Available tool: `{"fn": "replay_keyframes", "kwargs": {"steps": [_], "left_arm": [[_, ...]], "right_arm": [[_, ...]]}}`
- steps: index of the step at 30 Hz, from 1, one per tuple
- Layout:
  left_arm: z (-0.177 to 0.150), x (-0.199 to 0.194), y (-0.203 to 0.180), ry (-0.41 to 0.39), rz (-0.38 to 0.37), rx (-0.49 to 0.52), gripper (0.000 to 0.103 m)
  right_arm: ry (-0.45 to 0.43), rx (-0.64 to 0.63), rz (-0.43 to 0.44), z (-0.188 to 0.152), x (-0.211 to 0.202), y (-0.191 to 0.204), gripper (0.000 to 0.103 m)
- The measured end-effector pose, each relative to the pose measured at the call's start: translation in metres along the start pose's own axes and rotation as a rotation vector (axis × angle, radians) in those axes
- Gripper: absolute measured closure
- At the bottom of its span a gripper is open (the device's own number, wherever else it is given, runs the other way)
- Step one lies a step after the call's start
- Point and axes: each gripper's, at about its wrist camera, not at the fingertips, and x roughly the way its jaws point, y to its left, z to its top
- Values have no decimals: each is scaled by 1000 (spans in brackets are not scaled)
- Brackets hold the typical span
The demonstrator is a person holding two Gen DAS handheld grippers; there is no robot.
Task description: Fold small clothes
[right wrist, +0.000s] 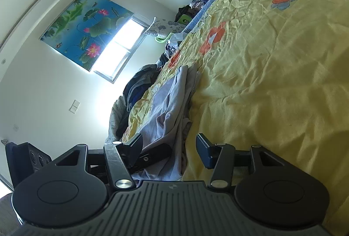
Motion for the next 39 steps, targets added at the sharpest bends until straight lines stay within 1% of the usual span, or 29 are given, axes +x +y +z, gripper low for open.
{"fn": "replay_keyframes", "kwargs": {"steps": [3, 4, 5, 6, 7, 8, 9, 10, 11, 14, 15, 16, 17, 18, 19, 20, 21, 22, 23, 24, 25, 26, 29, 31, 33, 35, 36, 38, 39], "left_arm": [[-7, -20, 0, 65, -102, 10, 90], [-9, -27, 0, 84, -121, 30, 90], [-13, -37, 0, 84, -129, 59, 90], [-16, -47, 0, 58, -118, 94, 90], [-19, -56, 0, 22, -81, 138, 89], [-22, -62, 0, -15, -31, 199, 89], [-25, -66, -1, -41, 17, 263, 89], [-26, -66, -1, -58, 61, 322, 89], [-27, -64, 0, -67, 93, 368, 89], [-30, -51, -4, -163, 208, 508, 89], [-29, -44, -10, -193, 263, 569, 89], [-31, -39, -14, -209, 295, 612, 89], [-31, -33, -18, -210, 295, 645, 89], [-33, -27, -18, -182, 264, 655, 89], [-35, -19, -17, -144, 241, 647, 90], [-39, -12, -15, -131, 244, 637, 90], [-41, -12, -13, -144, 239, 615, 90], [-40, -13, -8, -142, 205, 565, 90], [-36, -14, -1, -132, 164, 490, 90], [-30, -15, 8, -125, 120, 409, 90], [-26, -14, 17, -120, 78, 342, 90], [-23, -13, 24, -119, 51, 299, 90], [-16, -17, 28, -119, 25, 270, 89], [-11, -35, 33, -166, 2, 229, 88], [-8, -49, 38, -234, -6, 199, 85], [-3, -43, 40, -205, 14, 196, 68], [-3, -34, 42, -177, 31, 195, 66], [-7, -13, 44, -105, 52, 200, 65], [-12, -11, 43, -121, 63, 225, 64]], "right_arm": [[17, 6, 10, 2, 1, -1, 44], [31, 7, 5, 4, 1, -1, 44], [53, 7, -10, 7, 2, 0, 44], [75, 23, -41, 10, 2, 2, 41], [82, 67, -78, 15, 0, 5, 38], [75, 131, -90, 20, -3, 8, 34], [59, 173, -69, 24, -5, 12, 33], [46, 198, -23, 29, -6, 18, 33], [42, 218, 21, 32, -5, 25, 29], [108, 249, 137, 38, 21, 50, 6], [132, 252, 153, 39, 34, 56, 6], [153, 253, 152, 41, 47, 61, 6], [173, 243, 148, 44, 62, 65, 6], [198, 237, 139, 48, 77, 66, 6], [220, 246, 110, 50, 91, 64, 7], [235, 263, 76, 51, 102, 59, 6], [249, 275, 41, 52, 111, 52, 5], [247, 277, -12, 53, 117, 43, 8], [243, 295, -48, 53, 120, 32, 14], [241, 339, -32, 52, 121, 20, 21], [234, 380, -3, 51, 119, 12, 21], [232, 384, 9, 50, 117, 9, 22], [249, 275, -28, 47, 115, 25, 22], [252, 258, -47, 47, 107, 41, 17], [245, 260, 36, 46, 91, 55, 4], [250, 293, 109, 39, 80, 59, 2], [263, 308, 112, 37, 77, 57, 2], [277, 319, 44, 29, 79, 44, 3], [275, 330, -15, 25, 80, 34, 6]]}}
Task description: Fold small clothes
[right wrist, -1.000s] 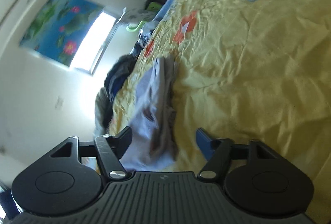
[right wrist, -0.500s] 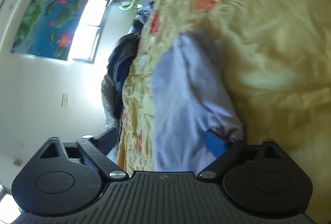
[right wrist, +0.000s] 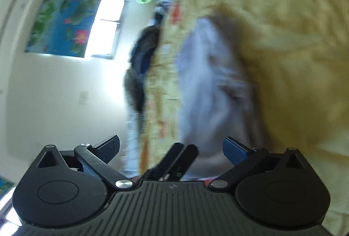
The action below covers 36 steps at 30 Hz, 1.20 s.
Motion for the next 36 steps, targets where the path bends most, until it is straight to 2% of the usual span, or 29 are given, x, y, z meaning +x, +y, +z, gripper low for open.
{"fn": "replay_keyframes", "kwargs": {"steps": [2, 4, 6, 7, 8, 10, 11, 13, 16, 19, 21, 22, 25, 29, 32, 36], "left_arm": [[-5, -1, -6, -25, 14, 41, 61], [-3, -7, -5, -28, 12, 13, 60], [-1, -15, -3, -41, 4, -21, 60], [0, -18, -4, -46, 11, -25, 58], [1, -19, -5, -50, 20, -21, 50], [-2, -13, -10, -35, 35, 3, 42], [-5, -11, -14, -29, 49, 19, 42], [-13, -7, -26, -41, 87, 72, 39], [-19, -4, -35, -48, 114, 117, 36], [-18, -4, -31, -44, 103, 72, 36], [-18, -4, -30, -43, 100, 59, 36], [-18, -4, -29, -45, 97, 55, 36], [-19, -4, -30, -51, 94, 51, 36], [-18, -5, -29, -48, 85, 47, 35], [-18, -6, -27, -45, 72, 35, 35], [-17, -5, -25, -45, 73, 36, 34]], "right_arm": [[-20, 35, -17, 1, -2, -16, 21], [-20, 62, -26, 4, -7, -14, 17], [-38, 29, -8, 12, -10, 0, 6], [-49, 8, 19, 18, -11, 9, 6], [-48, -10, 59, 25, -8, 20, 6], [-16, -44, 136, 45, 8, 45, 1], [19, -61, 162, 54, 22, 57, 0], [155, -76, 185, 76, 68, 75, 0], [254, -61, 77, 98, 140, 84, 1], [272, -107, -40, 107, 195, 86, 1], [265, -66, -136, 112, 220, 75, 3], [258, -41, -151, 113, 228, 69, 4], [245, 2, -183, 114, 236, 72, 3], [249, -48, -186, 107, 231, 76, 4], [244, -83, -103, 97, 197, 89, 2], [276, -181, 27, 78, 125, 97, 0]]}}
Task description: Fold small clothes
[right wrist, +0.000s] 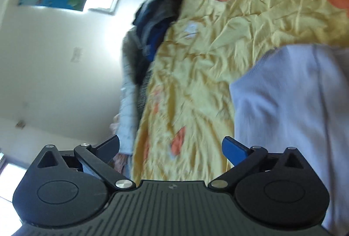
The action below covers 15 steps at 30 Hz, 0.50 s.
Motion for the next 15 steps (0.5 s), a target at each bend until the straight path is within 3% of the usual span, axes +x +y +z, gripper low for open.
{"fn": "replay_keyframes", "kwargs": {"steps": [3, 5, 6, 9, 15], "left_arm": [[1, 4, 3, 3, 0, -4, 33], [1, 4, 1, 5, 0, -3, 32], [1, 5, 1, 6, 4, -2, 32], [2, 5, 1, 7, 5, -1, 32], [2, 6, 0, 14, 12, 4, 31]], "right_arm": [[38, 15, 1, -23, -29, -16, 1], [30, 19, -79, -29, -35, -33, 0], [14, 38, -115, -29, -35, -45, 5], [-30, 111, -51, -24, -39, -63, 7], [-45, 109, -93, -29, -45, -48, 4]]}}
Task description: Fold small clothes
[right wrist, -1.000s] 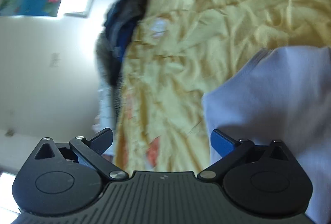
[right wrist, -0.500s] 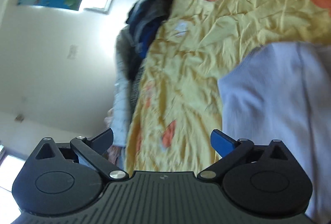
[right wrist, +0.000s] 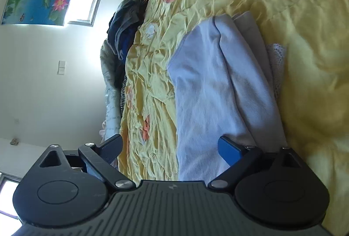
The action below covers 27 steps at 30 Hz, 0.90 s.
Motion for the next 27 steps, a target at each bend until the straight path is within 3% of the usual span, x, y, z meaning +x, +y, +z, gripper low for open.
{"fn": "replay_keyframes", "kwargs": {"steps": [3, 5, 7, 8, 11, 13, 16, 19, 22, 25, 27], "left_arm": [[0, 1, 0, 1, -1, 2, 30], [0, 2, -1, 2, 1, 4, 29], [1, 3, -1, 4, 7, 5, 29], [1, 3, 0, 4, 3, 2, 29], [3, -5, 7, -8, -7, -39, 28], [5, -17, 18, -23, -15, -108, 28], [7, -29, 51, -34, -34, -279, 28], [6, -17, 99, 33, -77, -525, 28], [3, 9, 141, 127, -220, -789, 28], [-1, 37, 163, 206, -403, -980, 28], [-5, 55, 168, 270, -446, -1067, 28]], "right_arm": [[-9, -54, 70, -14, -15, 9, 3], [-7, -32, 66, -17, -16, 0, 2], [-4, -8, 24, -16, -9, -20, 9], [-15, 4, 58, -15, -9, -28, 14], [-42, 113, 101, -13, -23, -33, 14], [-92, 70, 121, -15, -41, -24, 7], [-153, -15, 90, -15, -68, -15, 7], [-199, -62, -25, -10, -83, -22, 6], [-155, -32, -97, -3, -72, -41, 9], [-103, -59, -135, -4, -51, -45, 10], [-86, -87, -140, -3, -42, -41, 8]]}}
